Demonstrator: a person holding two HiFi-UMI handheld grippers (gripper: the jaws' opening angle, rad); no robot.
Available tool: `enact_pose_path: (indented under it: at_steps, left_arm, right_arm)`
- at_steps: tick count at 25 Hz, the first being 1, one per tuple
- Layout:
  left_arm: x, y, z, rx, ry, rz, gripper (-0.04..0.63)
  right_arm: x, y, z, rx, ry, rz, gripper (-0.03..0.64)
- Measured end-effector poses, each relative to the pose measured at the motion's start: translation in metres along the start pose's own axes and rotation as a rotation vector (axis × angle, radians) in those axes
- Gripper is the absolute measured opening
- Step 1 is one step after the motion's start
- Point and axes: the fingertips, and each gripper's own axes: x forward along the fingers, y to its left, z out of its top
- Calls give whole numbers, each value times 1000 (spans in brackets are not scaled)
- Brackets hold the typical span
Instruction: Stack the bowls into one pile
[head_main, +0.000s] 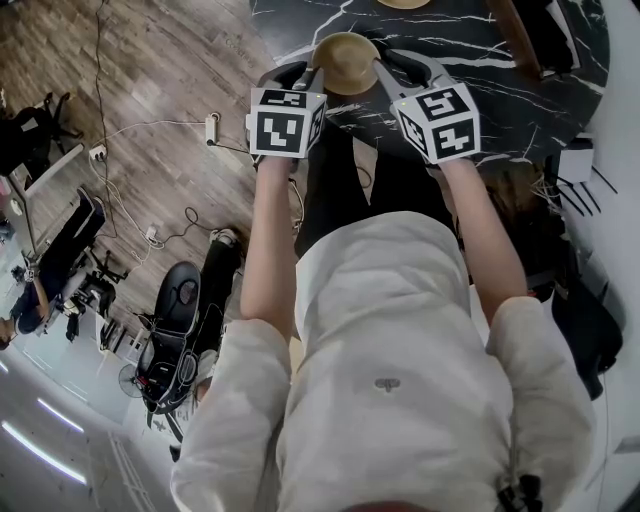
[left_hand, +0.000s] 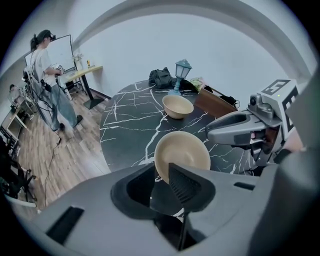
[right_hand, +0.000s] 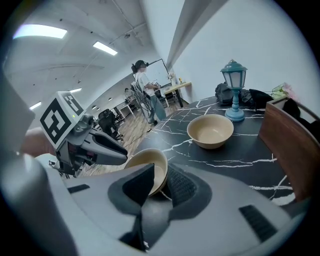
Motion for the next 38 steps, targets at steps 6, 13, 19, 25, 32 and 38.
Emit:
enact_pose_path:
  at_steps: [6, 13, 19, 25, 32, 38]
  left_arm:
    - [-4, -3, 11, 27, -31, -13, 74]
    - [0, -10, 17, 74, -7, -38, 86]
    - [2, -11, 39, 82, -34, -94, 91]
    - [17, -11, 79, 80, -51, -190, 107]
    - [36, -6, 114, 138, -30, -292, 117]
    - [57, 2, 140, 148, -32, -369, 118]
  right_arm:
    - [-8, -4, 7, 16, -21, -17, 71]
    - [-27, -25, 15, 45, -50, -80, 71]
    - [-43, -46, 21, 97, -78, -155, 71]
    - [-48, -62, 27, 170, -104, -246, 71]
    - [-34, -77, 37, 327, -149, -296, 71]
    - [-22, -92, 44, 428, -174, -351, 71]
